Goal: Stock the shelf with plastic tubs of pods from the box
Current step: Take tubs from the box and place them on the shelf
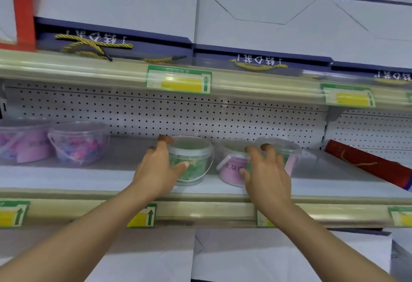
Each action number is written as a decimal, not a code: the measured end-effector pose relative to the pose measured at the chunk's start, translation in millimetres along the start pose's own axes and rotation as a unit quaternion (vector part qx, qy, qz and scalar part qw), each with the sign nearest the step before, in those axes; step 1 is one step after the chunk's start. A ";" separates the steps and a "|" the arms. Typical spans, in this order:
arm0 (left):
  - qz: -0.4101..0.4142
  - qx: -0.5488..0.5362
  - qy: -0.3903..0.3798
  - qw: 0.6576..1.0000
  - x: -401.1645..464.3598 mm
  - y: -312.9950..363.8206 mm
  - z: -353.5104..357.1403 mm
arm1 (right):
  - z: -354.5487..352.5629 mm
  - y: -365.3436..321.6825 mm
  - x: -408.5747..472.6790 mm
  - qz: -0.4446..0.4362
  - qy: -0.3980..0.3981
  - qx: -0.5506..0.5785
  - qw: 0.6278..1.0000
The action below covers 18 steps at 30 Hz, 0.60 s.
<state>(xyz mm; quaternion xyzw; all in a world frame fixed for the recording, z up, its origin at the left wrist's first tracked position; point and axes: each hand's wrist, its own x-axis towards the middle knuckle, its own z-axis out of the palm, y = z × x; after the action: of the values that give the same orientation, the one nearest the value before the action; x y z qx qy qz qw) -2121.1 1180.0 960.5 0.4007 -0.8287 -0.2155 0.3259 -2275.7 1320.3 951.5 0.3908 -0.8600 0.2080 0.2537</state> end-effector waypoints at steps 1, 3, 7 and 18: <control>0.001 0.006 -0.003 1.000 2.3 1.7 1.9 | 3.1 2.0 4.3 -0.002 0.016 -0.002 1.000; 0.004 0.016 -0.003 1.000 9.0 4.0 6.7 | 10.2 7.0 13.4 -0.018 0.038 -0.014 0.999; 0.008 0.022 0.001 1.000 24.2 7.6 20.4 | 24.5 15.7 36.3 -0.018 0.014 -0.026 0.999; 0.016 0.117 -0.036 0.992 57.9 14.9 43.1 | 34.5 33.8 57.4 -0.050 -0.037 -0.024 0.998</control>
<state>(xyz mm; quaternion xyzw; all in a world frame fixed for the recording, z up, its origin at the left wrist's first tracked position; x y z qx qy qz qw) -2186.6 1146.3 961.1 0.4149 -0.8655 -0.1265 0.2504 -2344.0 1289.2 953.4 0.4349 -0.8529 0.1591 0.2410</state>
